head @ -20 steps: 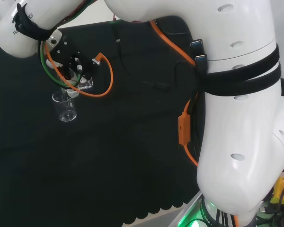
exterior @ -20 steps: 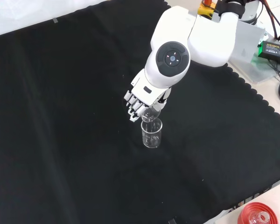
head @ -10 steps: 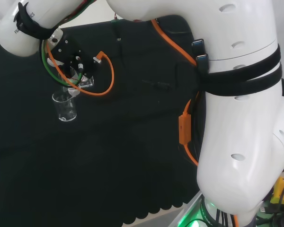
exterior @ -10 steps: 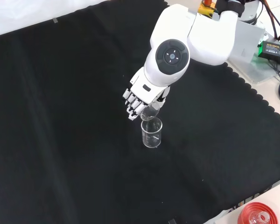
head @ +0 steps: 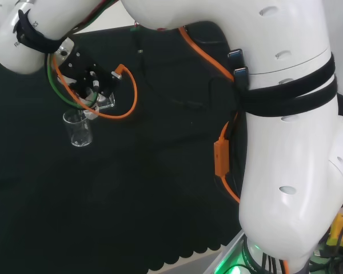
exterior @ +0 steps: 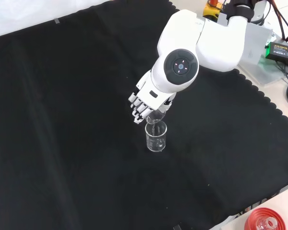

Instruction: Pour the water from the handheld beaker into the one on the table.

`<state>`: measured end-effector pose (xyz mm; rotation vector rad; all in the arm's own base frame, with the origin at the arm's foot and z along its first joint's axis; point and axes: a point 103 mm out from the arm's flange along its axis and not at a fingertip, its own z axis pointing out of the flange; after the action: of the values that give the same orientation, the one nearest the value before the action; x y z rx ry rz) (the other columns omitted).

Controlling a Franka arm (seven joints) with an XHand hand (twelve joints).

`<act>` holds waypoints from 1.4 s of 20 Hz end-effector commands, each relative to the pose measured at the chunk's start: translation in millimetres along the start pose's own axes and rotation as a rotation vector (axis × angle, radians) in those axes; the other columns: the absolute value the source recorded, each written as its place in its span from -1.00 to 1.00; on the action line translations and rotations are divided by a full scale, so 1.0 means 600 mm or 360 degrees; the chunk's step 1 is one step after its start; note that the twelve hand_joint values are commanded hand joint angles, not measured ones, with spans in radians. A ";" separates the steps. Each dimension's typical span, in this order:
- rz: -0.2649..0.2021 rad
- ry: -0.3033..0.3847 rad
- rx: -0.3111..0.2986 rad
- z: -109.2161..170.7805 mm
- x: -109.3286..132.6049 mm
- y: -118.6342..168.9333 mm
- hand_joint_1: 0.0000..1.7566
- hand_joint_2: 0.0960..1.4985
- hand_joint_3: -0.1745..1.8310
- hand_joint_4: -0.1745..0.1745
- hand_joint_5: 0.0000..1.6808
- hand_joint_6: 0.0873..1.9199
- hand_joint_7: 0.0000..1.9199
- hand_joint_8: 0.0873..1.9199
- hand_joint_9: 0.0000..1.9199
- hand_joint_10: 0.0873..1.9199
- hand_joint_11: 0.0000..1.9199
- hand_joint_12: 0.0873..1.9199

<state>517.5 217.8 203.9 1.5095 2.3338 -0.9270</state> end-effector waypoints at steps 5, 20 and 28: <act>0.0038 -0.0081 0.0056 -0.008 0.006 0.000 0.62 0.30 -1.00 -1.00 0.75 -0.98 0.64 -1.00 0.50 -0.85 0.15 -0.12; 0.0038 -0.0082 0.0057 -0.001 -0.009 -0.007 0.62 0.30 -1.00 -1.00 0.75 -0.98 0.64 -1.00 0.50 -0.85 0.15 -0.12; 0.0035 -0.0068 0.0052 0.001 -0.008 -0.008 0.62 0.30 -1.00 -1.00 0.75 -0.98 0.64 -1.00 0.50 -0.85 0.15 -0.12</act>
<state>516.1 212.5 208.1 1.5087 2.2780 -0.9864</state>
